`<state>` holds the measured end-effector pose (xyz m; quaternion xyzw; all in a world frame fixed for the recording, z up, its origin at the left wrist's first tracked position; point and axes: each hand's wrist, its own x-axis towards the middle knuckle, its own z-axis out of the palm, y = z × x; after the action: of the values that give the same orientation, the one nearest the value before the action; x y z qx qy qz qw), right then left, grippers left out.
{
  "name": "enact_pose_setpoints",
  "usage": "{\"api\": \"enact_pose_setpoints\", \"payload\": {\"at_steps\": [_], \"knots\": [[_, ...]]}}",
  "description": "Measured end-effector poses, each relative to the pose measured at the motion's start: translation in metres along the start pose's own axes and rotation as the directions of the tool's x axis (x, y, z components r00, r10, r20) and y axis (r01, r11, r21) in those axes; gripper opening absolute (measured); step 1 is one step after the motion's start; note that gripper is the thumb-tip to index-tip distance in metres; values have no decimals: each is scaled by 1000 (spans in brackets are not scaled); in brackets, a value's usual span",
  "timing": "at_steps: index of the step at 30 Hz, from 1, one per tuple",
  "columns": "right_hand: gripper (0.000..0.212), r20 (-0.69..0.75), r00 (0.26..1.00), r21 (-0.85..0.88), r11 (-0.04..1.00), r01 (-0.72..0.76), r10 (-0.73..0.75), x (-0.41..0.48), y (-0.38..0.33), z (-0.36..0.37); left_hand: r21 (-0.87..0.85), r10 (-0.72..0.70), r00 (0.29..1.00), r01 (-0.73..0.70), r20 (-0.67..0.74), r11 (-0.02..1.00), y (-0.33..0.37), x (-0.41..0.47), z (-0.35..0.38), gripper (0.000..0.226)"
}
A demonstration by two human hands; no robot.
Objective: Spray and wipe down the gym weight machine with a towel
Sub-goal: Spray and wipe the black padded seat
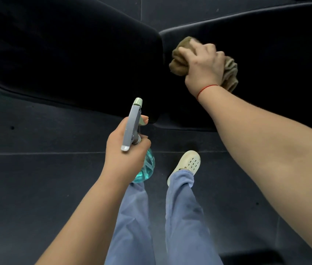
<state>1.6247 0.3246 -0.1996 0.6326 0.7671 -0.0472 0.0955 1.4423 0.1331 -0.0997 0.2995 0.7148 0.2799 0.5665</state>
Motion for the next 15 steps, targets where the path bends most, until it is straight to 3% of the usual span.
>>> {"api": "enact_pose_setpoints", "payload": {"at_steps": [5, 8, 12, 15], "knots": [[32, 132, 949, 76, 957, 279, -287, -40, -11, 2, -21, -9, 1000, 9, -1, 1000, 4, -10, 10, 42], [34, 202, 886, 95, 908, 407, -418, -90, -17, 9, -34, 11, 1000, -11, 4, 999, 10, -14, 13, 42], [34, 386, 716, 130, 803, 582, -581, -121, -14, 12, -35, 30, 1000, -30, -7, 999, 14, -11, 17, 40], [39, 350, 741, 125, 813, 569, -573, -107, -10, 4, -47, 43, 999, -44, -22, 998, 13, -8, 17, 41]]}}
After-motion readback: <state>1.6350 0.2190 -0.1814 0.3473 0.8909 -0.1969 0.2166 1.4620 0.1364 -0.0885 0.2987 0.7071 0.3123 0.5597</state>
